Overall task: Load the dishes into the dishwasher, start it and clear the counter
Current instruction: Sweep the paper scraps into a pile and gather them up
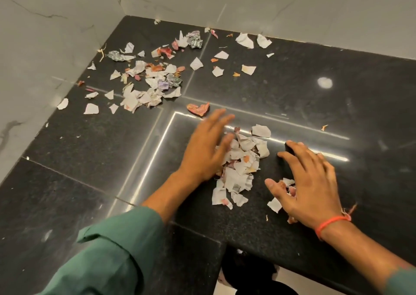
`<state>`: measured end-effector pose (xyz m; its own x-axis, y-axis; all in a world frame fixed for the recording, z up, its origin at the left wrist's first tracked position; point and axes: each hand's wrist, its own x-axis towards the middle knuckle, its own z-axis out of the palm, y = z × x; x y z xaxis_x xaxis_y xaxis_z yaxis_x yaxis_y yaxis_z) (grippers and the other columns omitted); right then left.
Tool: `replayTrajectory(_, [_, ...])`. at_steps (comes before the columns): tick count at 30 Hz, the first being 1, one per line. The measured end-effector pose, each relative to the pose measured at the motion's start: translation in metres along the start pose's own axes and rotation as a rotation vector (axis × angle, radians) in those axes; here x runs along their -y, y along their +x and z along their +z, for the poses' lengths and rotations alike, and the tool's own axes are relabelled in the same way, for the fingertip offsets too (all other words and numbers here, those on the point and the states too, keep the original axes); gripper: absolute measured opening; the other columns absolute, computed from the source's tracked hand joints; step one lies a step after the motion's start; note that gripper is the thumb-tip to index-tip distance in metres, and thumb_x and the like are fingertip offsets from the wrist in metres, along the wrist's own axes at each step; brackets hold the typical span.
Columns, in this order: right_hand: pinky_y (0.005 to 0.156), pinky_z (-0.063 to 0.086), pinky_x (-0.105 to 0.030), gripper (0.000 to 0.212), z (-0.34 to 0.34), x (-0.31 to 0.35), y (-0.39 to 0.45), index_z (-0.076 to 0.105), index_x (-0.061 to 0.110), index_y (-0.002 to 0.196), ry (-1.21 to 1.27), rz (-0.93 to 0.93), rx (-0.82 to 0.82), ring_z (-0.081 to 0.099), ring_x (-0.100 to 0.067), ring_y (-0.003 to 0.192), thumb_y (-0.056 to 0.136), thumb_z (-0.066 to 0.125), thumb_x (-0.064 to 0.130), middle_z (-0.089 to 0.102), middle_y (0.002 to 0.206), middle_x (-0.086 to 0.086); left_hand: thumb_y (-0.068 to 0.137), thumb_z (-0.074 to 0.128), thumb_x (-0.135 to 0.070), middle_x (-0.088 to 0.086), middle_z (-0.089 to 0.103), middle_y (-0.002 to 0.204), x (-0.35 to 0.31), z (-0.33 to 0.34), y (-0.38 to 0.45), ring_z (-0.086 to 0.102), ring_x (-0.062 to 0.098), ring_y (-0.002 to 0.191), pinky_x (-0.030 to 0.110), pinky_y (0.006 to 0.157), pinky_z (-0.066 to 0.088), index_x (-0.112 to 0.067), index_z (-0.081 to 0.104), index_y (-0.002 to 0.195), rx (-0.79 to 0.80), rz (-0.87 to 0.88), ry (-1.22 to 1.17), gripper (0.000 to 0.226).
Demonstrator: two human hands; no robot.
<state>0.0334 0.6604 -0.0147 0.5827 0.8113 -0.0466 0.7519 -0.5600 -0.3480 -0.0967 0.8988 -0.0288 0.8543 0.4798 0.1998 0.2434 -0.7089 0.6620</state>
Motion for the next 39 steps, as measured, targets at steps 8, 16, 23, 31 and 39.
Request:
replayTrajectory(8, [0.122, 0.013, -0.048, 0.075, 0.001, 0.0, 0.0, 0.05, 0.03, 0.14, 0.0, 0.001, -0.009, 0.018, -0.014, 0.153, 0.086, 0.035, 0.078, 0.029, 0.161, 0.008, 0.108, 0.03, -0.05, 0.002, 0.031, 0.165, 0.02, 0.0, 0.037, 0.021, 0.019, 0.155, 0.049, 0.125, 0.023, -0.022, 0.038, 0.156, 0.046, -0.165, 0.273, 0.056])
replayTrajectory(16, [0.123, 0.013, -0.048, 0.077, 0.0, 0.001, -0.001, 0.042, 0.03, 0.147, 0.005, -0.001, -0.028, 0.017, -0.011, 0.153, 0.09, 0.026, 0.08, 0.029, 0.162, 0.009, 0.11, 0.03, -0.04, -0.004, 0.037, 0.163, -0.052, 0.034, -0.022, 0.024, 0.007, 0.154, 0.037, 0.127, 0.022, -0.023, 0.039, 0.156, 0.23, 0.113, 0.05, 0.05])
replayTrajectory(23, [0.124, 0.012, -0.048, 0.083, 0.0, 0.0, 0.0, 0.035, 0.028, 0.153, -0.011, 0.006, -0.017, 0.015, -0.011, 0.153, 0.09, 0.025, 0.08, 0.026, 0.163, 0.009, 0.109, 0.036, -0.041, 0.001, 0.048, 0.155, -0.024, 0.019, 0.001, 0.036, 0.015, 0.149, 0.049, 0.117, 0.037, -0.019, 0.046, 0.15, -0.086, -0.156, -0.129, 0.048])
replayTrajectory(31, [0.123, 0.015, -0.048, 0.091, 0.0, 0.001, -0.001, 0.018, 0.024, 0.16, 0.013, 0.025, -0.02, 0.019, -0.015, 0.152, 0.089, 0.021, 0.082, 0.014, 0.168, 0.002, 0.105, 0.014, -0.053, -0.007, 0.027, 0.167, -0.062, 0.056, 0.022, 0.004, 0.012, 0.158, 0.052, 0.127, -0.002, -0.029, 0.041, 0.155, 0.295, 0.028, 0.182, 0.061])
replayTrajectory(39, [0.125, 0.008, -0.046, 0.089, 0.0, -0.001, 0.0, 0.023, 0.025, 0.158, -0.018, 0.017, 0.008, 0.015, -0.015, 0.153, 0.09, 0.022, 0.083, 0.016, 0.167, 0.003, 0.109, 0.036, -0.037, -0.013, 0.054, 0.149, -0.064, 0.015, -0.013, 0.037, -0.005, 0.143, 0.04, 0.122, 0.03, -0.024, 0.062, 0.138, 0.073, -0.177, -0.202, 0.041])
